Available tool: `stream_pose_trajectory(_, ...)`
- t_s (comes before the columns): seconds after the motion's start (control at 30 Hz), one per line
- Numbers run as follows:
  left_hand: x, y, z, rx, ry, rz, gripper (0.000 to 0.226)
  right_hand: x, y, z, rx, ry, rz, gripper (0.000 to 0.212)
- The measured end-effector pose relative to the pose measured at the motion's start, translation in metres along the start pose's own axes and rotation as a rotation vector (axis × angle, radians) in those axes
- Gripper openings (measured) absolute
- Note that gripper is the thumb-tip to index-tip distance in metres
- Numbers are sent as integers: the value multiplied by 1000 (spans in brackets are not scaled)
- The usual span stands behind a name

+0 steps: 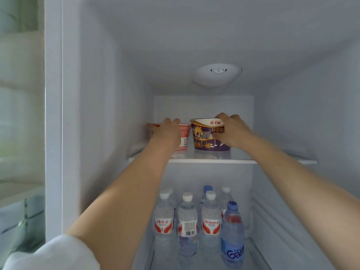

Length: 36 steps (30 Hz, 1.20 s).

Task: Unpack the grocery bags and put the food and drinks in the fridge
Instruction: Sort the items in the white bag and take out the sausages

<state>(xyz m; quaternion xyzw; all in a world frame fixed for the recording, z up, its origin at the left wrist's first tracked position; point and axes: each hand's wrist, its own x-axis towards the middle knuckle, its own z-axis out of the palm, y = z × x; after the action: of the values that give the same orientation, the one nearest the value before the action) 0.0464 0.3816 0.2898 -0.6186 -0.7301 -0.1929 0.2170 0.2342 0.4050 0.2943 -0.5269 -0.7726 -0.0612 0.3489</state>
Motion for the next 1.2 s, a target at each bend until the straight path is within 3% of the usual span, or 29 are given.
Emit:
stream_pose_trajectory(0.23, 29, -15, 20, -17, 21, -19, 44, 20, 9, 5, -107, -40, 37, 62)
stream_pose_trajectory(0.5, 44, -17, 28, 71, 55, -16, 43, 30, 13, 13, -65, -57, 43, 62)
stream_pose_trajectory(0.7, 39, -21, 23, -9, -12, -14, 70, 22, 7, 17, -67, -52, 115, 85)
stream_pose_trajectory(0.97, -13, -14, 1, -333, 118, -9, 27, -16, -18, 16, -25, 214, 89, 55)
stream_pose_trajectory(1.2, -101, 3, -18, -505, 404, -32, 30, -83, -25, 7, 236, 434, 35, 35)
